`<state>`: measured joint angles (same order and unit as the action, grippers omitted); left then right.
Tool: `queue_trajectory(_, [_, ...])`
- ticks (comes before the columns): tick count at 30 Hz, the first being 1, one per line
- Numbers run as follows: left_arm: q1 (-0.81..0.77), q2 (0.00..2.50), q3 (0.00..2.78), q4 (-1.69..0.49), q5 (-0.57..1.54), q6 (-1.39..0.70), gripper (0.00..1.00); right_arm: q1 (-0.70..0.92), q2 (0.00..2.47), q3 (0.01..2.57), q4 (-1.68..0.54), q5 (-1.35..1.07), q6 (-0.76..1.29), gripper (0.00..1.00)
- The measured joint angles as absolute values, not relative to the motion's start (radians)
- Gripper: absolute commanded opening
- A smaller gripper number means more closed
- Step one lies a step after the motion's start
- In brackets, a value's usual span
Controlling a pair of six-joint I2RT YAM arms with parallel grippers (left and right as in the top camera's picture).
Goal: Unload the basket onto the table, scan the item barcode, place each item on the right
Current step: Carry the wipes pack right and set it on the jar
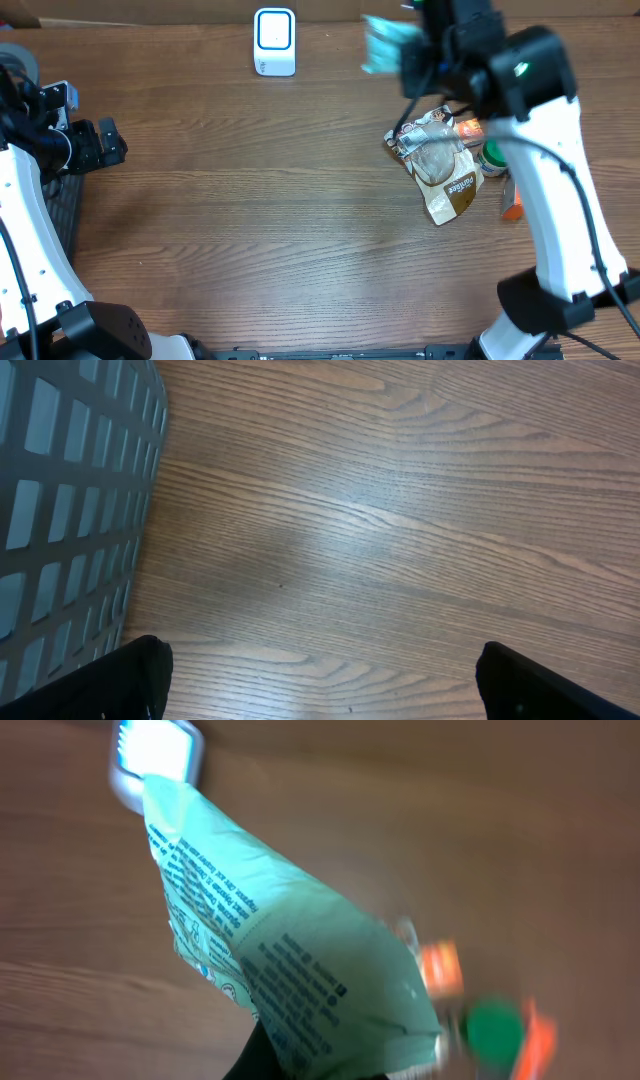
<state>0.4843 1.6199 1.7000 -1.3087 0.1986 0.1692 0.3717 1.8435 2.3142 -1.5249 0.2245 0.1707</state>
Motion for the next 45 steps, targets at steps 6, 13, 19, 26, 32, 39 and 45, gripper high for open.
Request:
queue_trajectory(6, [0.484, 1.620, 1.700, -1.309, 0.199, 0.169, 1.00, 0.173, 1.926, 2.155, -1.531, 0.187, 0.269, 0.04])
queue_trajectory(13, [0.484, 1.620, 1.700, -1.309, 0.199, 0.169, 1.00, -0.078, 1.941, 1.902, -1.421, 0.147, 0.300, 0.04])
queue_trajectory(19, [0.484, 1.620, 1.700, -1.309, 0.199, 0.169, 1.00, -0.192, 1.941, 1.808, -1.414, 0.092, 0.308, 0.95])
queue_trajectory(26, [0.484, 1.620, 1.700, -1.309, 0.199, 0.169, 0.99, -0.189, 1.939, 1.826, -1.496, 0.062, 0.307, 1.00])
queue_trajectory(32, [0.484, 1.620, 1.700, -1.309, 0.199, 0.169, 1.00, -0.125, 1.850, 1.950, -1.545, -0.024, 0.282, 1.00])
queue_trajectory(39, [0.484, 1.620, 1.700, -1.309, 0.199, 0.169, 1.00, 0.042, 1.518, 2.096, -1.562, -0.145, 0.268, 1.00])
queue_trajectory(45, [0.484, 1.620, 1.700, -1.309, 0.199, 0.169, 1.00, 0.087, 1.301, 2.114, -1.575, -0.178, 0.268, 1.00])
